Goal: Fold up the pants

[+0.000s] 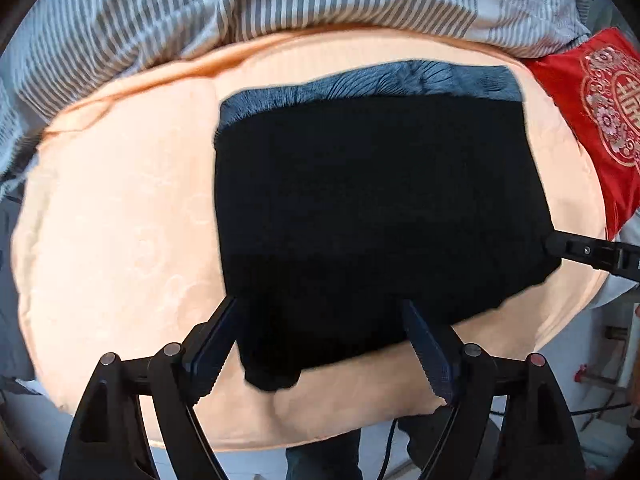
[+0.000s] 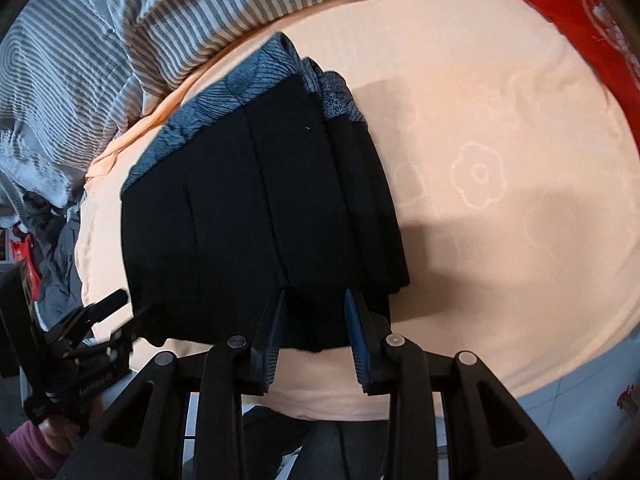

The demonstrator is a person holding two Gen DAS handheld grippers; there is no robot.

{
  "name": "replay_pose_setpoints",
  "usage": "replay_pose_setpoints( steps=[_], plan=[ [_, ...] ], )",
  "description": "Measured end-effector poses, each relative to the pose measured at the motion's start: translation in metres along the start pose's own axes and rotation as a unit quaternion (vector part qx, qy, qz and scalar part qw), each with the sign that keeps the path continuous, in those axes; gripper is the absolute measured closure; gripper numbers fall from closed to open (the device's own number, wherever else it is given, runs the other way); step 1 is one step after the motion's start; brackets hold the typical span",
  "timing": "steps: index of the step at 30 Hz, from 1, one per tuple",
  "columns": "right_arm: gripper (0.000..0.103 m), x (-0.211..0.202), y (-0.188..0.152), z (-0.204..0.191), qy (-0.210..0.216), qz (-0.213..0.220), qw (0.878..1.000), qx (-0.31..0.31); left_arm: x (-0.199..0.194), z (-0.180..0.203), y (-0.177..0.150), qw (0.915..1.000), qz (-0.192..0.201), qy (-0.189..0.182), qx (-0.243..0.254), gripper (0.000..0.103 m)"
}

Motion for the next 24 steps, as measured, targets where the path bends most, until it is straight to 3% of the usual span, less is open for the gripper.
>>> replay_pose_setpoints(
  steps=[3, 4, 5, 6, 13, 17, 20, 24],
  plan=[
    [0.036, -0.016, -0.009, -0.006, -0.007, 0.006, 1.000, -0.002, -0.016, 0.011, -0.010, 0.9998, 0.001, 0.011, 0.013, 0.018],
    [0.034, -0.022, -0.012, -0.010, -0.013, 0.011, 1.000, -0.006, -0.021, 0.013, -0.013, 0.9997, 0.001, 0.017, 0.015, 0.012],
    [0.031, -0.026, -0.014, -0.013, -0.018, 0.016, 1.000, -0.010, -0.025, 0.014, -0.016, 0.9997, 0.001, 0.020, 0.015, 0.000],
    [0.027, -0.031, -0.018, -0.017, -0.024, 0.020, 0.999, -0.014, -0.030, 0.016, -0.015, 0.9997, 0.006, 0.023, 0.011, 0.000],
    [0.017, -0.057, -0.036, -0.037, -0.064, 0.032, 0.997, -0.036, -0.052, 0.024, -0.024, 0.9998, 0.004, 0.020, 0.000, 0.000],
    [0.000, -0.069, -0.040, -0.041, -0.087, 0.038, 0.995, -0.038, -0.065, 0.016, -0.029, 0.9988, 0.011, 0.043, -0.018, 0.000],
    [0.000, -0.081, -0.044, -0.045, -0.097, 0.048, 0.994, -0.036, -0.075, 0.010, -0.028, 0.9974, 0.019, 0.066, -0.022, 0.000],
    [0.000, -0.093, -0.047, -0.051, -0.111, 0.051, 0.992, -0.044, -0.088, 0.012, -0.027, 0.9978, 0.025, 0.058, -0.020, 0.000]
  ],
)
Point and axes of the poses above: each gripper's, at about its wrist camera, not at the fingertips, and x roughly the way its jaws point, z to its right, y to its top, the point moved 7 cm from there along x, roughly the way its jaws point, and after that the axes turned 12 degrees about -y, right-handed, at the moved point
